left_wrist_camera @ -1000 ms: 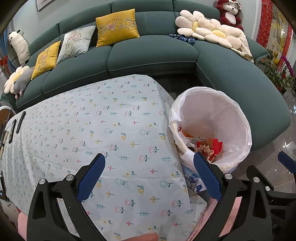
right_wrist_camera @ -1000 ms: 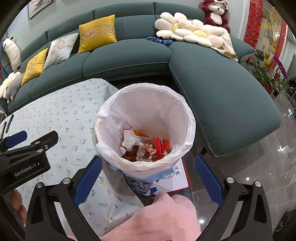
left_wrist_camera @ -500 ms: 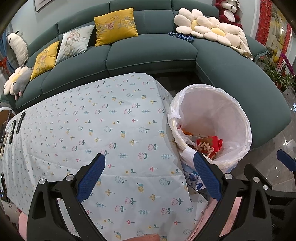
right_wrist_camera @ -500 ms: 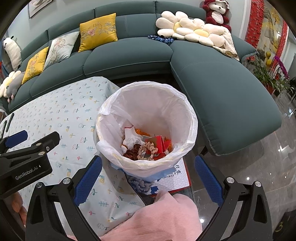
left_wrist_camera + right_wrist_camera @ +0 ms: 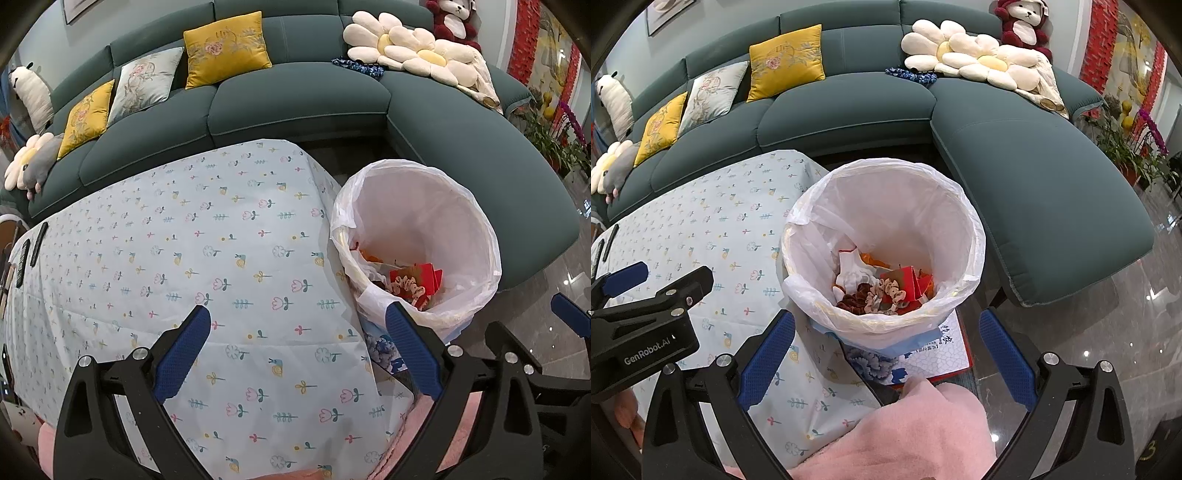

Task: Collect trash

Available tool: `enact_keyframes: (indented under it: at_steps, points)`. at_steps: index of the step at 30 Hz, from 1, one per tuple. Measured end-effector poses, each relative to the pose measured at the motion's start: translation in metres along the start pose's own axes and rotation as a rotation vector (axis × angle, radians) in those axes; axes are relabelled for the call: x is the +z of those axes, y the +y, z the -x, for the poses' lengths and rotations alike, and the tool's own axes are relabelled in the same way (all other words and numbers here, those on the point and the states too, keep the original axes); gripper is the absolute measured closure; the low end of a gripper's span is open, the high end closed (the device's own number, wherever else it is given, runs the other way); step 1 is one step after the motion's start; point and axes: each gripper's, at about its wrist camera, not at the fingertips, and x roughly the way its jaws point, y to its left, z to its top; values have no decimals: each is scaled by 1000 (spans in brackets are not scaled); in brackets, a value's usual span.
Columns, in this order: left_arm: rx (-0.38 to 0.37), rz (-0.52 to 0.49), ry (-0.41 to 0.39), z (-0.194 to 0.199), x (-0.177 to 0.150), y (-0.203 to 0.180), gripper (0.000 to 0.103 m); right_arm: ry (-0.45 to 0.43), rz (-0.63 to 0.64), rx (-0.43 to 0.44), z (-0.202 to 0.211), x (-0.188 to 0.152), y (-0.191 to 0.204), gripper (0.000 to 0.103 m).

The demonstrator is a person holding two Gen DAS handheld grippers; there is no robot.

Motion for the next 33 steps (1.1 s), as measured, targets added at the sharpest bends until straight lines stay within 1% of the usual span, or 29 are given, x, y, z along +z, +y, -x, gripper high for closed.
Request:
enact_keyframes:
  at_steps: [8,11,33]
  points:
    - [-4,-9,15,-2,-3,-2,13,3,-1,-1,1,1,-2,7]
    - [-7,-8,16,-2,-3,-4,16,3,-1,-1,1,1,-2,7]
    - [-10,-19,28,-4,-4,-7,16,7,-8,1,-1,-1,-6,7]
